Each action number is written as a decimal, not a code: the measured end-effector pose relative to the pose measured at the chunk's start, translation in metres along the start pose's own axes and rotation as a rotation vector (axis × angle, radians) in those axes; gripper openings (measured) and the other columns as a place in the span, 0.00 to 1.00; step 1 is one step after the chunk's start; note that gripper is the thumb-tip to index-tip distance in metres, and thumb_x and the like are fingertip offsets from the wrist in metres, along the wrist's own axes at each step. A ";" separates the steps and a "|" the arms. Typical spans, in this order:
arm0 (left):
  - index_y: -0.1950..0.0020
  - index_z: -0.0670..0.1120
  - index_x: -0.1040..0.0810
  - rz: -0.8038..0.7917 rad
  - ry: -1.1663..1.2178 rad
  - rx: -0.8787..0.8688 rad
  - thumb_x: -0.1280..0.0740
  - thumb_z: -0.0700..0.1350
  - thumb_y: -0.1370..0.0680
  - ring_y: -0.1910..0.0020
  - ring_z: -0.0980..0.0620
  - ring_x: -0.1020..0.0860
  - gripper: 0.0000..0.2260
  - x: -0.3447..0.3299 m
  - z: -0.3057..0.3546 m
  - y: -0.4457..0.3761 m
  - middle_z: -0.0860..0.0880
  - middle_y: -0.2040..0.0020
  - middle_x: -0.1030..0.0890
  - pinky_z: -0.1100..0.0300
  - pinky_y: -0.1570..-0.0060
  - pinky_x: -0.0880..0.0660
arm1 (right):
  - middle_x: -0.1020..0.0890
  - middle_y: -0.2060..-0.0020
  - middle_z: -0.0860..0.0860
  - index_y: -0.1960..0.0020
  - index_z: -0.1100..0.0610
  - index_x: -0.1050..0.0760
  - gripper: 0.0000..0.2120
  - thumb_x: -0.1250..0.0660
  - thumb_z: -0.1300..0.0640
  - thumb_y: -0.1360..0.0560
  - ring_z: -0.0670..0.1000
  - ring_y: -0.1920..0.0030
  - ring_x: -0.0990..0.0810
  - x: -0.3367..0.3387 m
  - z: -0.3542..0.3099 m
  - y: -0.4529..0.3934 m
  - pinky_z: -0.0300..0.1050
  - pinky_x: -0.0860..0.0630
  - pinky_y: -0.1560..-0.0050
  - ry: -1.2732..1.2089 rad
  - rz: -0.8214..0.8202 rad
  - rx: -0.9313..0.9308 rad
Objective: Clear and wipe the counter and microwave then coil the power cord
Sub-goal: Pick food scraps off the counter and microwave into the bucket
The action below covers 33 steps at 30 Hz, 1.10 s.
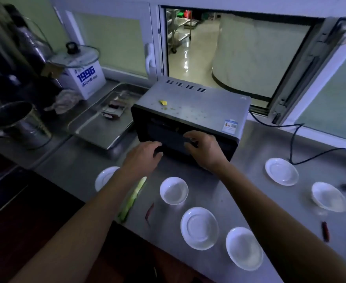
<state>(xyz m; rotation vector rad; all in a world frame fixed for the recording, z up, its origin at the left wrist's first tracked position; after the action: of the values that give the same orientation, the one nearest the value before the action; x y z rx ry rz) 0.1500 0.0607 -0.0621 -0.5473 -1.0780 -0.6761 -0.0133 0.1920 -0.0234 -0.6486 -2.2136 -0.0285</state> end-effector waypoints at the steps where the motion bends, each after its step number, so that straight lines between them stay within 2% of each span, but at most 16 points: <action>1: 0.33 0.52 0.23 0.020 0.013 0.018 0.34 0.51 0.21 0.38 0.47 0.23 0.16 0.005 -0.012 -0.008 0.51 0.37 0.20 0.52 0.40 0.26 | 0.16 0.44 0.53 0.37 0.57 0.21 0.16 0.31 0.58 0.23 0.52 0.45 0.18 -0.005 -0.004 -0.014 0.45 0.24 0.41 0.004 -0.009 0.008; 6: 0.35 0.48 0.22 0.072 0.056 -0.010 0.33 0.48 0.21 0.41 0.44 0.22 0.15 0.023 -0.055 -0.061 0.48 0.39 0.19 0.51 0.43 0.25 | 0.17 0.43 0.56 0.38 0.59 0.20 0.13 0.33 0.58 0.22 0.56 0.43 0.19 -0.025 -0.018 -0.092 0.50 0.22 0.43 0.088 -0.022 0.038; 10: 0.36 0.45 0.21 0.098 0.066 -0.144 0.33 0.46 0.21 0.39 0.44 0.24 0.14 0.033 -0.069 -0.105 0.47 0.38 0.20 0.50 0.42 0.25 | 0.17 0.41 0.53 0.36 0.56 0.22 0.15 0.32 0.56 0.22 0.53 0.42 0.20 -0.037 -0.022 -0.144 0.43 0.26 0.45 0.169 0.041 -0.032; 16: 0.38 0.46 0.21 0.083 0.046 -0.267 0.35 0.46 0.21 0.39 0.47 0.26 0.13 0.046 -0.090 -0.160 0.50 0.40 0.20 0.49 0.42 0.27 | 0.18 0.43 0.55 0.36 0.56 0.22 0.14 0.33 0.57 0.22 0.57 0.41 0.23 -0.062 -0.024 -0.200 0.51 0.24 0.44 0.320 0.056 -0.109; 19: 0.37 0.47 0.21 0.050 0.007 -0.336 0.35 0.46 0.21 0.37 0.47 0.27 0.13 0.045 -0.097 -0.176 0.50 0.39 0.21 0.48 0.41 0.27 | 0.18 0.43 0.56 0.36 0.56 0.22 0.15 0.33 0.57 0.22 0.58 0.40 0.25 -0.072 -0.023 -0.216 0.55 0.25 0.43 0.376 0.069 -0.156; 26: 0.41 0.44 0.18 0.126 0.034 -0.461 0.32 0.42 0.23 0.39 0.45 0.24 0.11 0.053 -0.107 -0.194 0.48 0.41 0.19 0.50 0.45 0.27 | 0.19 0.42 0.54 0.34 0.52 0.23 0.15 0.35 0.51 0.19 0.58 0.38 0.27 -0.091 -0.020 -0.235 0.53 0.28 0.40 0.541 0.071 -0.236; 33: 0.43 0.44 0.17 0.086 0.100 -0.554 0.32 0.41 0.24 0.40 0.44 0.24 0.11 0.054 -0.103 -0.205 0.48 0.43 0.18 0.49 0.46 0.27 | 0.18 0.46 0.54 0.40 0.54 0.20 0.11 0.35 0.54 0.21 0.57 0.42 0.25 -0.093 -0.018 -0.238 0.52 0.26 0.44 0.545 0.109 -0.283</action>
<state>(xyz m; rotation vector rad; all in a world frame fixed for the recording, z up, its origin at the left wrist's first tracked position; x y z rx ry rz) 0.0798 -0.1633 -0.0352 -1.0172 -0.7618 -0.9206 -0.0601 -0.0597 -0.0330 -0.8049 -1.6571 -0.4197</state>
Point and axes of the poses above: each hand's wrist, its own y-axis away from the middle knuckle, its own x-axis out of the back of the hand, z = x × y, the point moved 5 cm from there along -y, towards the middle knuckle
